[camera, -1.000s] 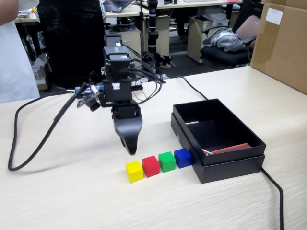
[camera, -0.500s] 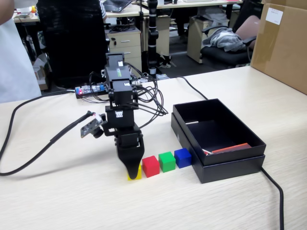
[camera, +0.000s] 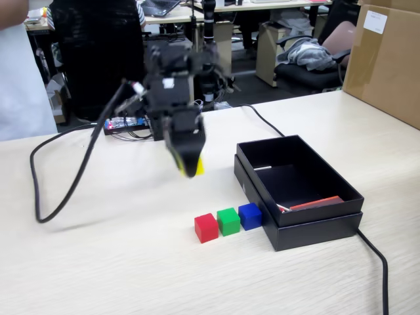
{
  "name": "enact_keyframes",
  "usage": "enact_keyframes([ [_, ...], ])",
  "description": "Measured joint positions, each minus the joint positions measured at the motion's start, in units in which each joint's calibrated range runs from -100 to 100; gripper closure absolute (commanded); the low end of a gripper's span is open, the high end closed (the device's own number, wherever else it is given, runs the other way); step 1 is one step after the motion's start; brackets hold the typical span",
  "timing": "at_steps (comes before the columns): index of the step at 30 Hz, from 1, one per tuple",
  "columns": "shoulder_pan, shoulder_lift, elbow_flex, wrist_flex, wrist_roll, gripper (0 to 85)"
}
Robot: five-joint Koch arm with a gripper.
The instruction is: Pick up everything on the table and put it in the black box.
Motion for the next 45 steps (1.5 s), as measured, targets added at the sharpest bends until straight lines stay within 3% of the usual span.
enact_keyframes([
  [7, 11.18, 2.85, 1.73, -1.39, 6.30, 81.9],
  [13, 14.90, 20.45, 10.41, -1.32, 9.38, 81.9],
  [18, 15.92, 33.40, 16.07, -1.39, 10.11, 81.3],
  [19, 16.17, 38.83, 18.53, -1.32, 10.31, 72.3],
  [22, 16.31, 41.55, 18.99, -1.32, 10.74, 63.8],
  [24, 16.31, 42.98, 19.17, -1.39, 11.18, 58.7],
  [28, 16.31, 41.29, 19.17, -1.86, 12.16, 57.7],
  [32, 14.80, 27.31, 14.79, -2.86, 12.99, 57.5],
  [33, 14.07, 22.01, 13.24, -3.02, 12.94, 52.3],
  [37, 9.04, 8.03, 8.76, -3.17, 10.16, 43.9],
  [41, 3.66, 7.25, 8.31, -3.33, 6.15, 42.0],
  [45, 0.20, 12.30, 9.13, -3.33, 4.40, 40.3],
])
